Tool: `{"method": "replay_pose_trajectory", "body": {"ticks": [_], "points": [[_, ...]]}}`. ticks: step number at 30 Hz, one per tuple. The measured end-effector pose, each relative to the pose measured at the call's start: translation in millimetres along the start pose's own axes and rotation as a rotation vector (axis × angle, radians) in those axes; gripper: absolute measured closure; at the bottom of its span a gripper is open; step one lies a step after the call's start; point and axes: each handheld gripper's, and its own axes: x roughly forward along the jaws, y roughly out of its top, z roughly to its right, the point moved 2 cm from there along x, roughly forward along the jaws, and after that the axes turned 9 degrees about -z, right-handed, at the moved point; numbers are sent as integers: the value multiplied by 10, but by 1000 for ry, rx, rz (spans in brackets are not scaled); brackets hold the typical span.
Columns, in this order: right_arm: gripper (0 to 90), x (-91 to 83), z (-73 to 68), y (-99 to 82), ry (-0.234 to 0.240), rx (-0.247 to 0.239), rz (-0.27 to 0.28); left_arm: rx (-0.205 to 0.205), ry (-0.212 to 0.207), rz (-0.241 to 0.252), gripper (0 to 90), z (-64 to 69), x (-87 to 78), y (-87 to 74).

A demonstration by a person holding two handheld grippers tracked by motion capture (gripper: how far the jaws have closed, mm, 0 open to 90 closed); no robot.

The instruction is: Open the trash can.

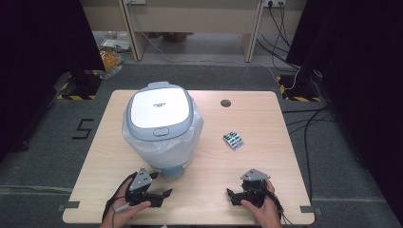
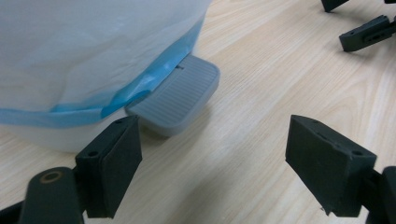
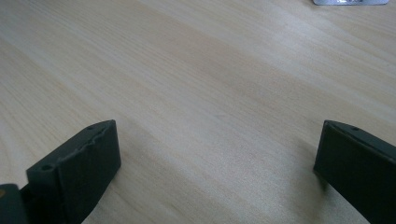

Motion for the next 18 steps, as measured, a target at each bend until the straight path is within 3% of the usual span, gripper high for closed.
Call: {"method": "replay_pose_trajectory", "body": {"ticks": [5,18], "points": [[6,1,1,0,-2,1,1,34,-22,8,185,118,66,67],[6,0,0,0,-2,4,0,63,-27,4,189,217,280,115]]}}
